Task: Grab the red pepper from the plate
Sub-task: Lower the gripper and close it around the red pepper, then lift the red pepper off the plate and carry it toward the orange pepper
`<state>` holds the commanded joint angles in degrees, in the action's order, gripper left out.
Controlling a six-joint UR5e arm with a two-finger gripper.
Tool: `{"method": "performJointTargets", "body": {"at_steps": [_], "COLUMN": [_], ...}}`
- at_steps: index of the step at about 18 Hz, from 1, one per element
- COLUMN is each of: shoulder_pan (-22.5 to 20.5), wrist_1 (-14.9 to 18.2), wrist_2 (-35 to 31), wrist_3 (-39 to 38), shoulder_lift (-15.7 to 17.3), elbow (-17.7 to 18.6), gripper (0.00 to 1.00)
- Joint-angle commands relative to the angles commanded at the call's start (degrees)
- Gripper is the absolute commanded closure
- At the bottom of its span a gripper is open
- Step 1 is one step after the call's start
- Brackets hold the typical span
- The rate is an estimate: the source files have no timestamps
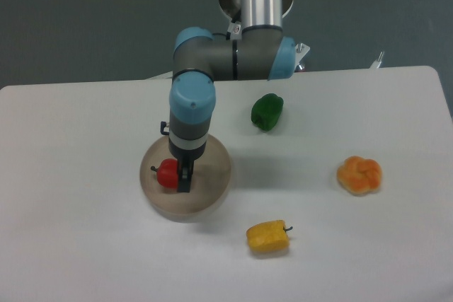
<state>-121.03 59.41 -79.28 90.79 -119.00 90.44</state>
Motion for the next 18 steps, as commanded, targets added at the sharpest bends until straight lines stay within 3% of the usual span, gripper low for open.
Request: {"method": "performJointTargets", "body": {"at_steps": [6,7,9,10,11,14,18], "shoulder_pan": [1.6,1.6,1.6,1.6,1.3,-0.8,-6.7], "wrist_1": [-0.1,-0.1,-0.1,-0.1,-0.1,0.4,4.1], "wrist_2": [0.2,0.1,0.1,0.2,0.2,-0.3,-0.4], "wrist_3": [0.1,0.1,0.1,0.5,1.4,2.6,2.2], "shoulder_lift": [-2.2,-2.5,-3.0,-3.1,-2.9,-0.5,7.2], "elbow": [-0.2,-0.5,-0.6,-1.2,-1.6,-2.5,-1.8], "gripper": [0.0,0.08,0.37,0.57,0.67,0.69,0.7]}}
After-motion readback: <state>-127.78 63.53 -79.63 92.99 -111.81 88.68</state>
